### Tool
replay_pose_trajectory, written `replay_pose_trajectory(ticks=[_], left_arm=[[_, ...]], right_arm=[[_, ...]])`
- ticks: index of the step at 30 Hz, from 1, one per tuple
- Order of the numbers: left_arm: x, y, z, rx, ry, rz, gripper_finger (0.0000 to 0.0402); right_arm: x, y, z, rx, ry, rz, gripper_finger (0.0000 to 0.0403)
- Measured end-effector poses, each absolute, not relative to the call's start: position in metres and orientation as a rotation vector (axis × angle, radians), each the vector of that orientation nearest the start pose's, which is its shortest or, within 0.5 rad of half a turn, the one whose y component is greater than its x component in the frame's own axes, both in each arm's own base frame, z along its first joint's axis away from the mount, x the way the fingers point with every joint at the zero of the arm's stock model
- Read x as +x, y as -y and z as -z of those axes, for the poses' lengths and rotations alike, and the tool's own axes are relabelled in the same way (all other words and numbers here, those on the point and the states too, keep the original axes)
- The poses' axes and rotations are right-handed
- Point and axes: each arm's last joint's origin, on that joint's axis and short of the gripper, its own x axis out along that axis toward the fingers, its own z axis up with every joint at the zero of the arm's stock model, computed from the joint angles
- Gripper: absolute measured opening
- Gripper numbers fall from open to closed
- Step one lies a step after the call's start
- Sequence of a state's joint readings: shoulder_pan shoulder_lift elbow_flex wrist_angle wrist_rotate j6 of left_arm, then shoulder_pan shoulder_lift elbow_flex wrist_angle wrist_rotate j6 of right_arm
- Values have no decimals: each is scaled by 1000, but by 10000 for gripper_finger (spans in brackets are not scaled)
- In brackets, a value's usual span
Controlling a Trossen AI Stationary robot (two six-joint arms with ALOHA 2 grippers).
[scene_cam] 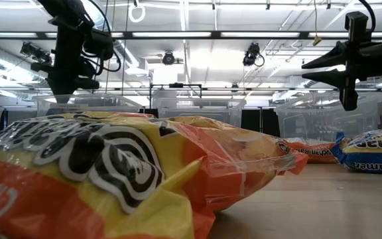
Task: Sort Maruchan noodles
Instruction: Put the top right blue noodle pack into the left transparent bin
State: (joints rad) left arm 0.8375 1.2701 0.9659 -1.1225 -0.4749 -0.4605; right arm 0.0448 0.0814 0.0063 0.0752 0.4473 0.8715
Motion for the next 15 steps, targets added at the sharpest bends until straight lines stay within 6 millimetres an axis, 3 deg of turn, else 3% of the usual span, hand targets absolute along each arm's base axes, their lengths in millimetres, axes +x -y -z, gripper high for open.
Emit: replay_pose_trajectory(ticks=[8, 15], left_arm=[[134, -168, -276, -605, -1136, -1397, 32], [155, -163, -308, -684, -998, -1189, 32]], right_arm=[[100, 8, -166, 867, 177, 375, 91], [100, 8, -167, 851, 172, 373, 91]])
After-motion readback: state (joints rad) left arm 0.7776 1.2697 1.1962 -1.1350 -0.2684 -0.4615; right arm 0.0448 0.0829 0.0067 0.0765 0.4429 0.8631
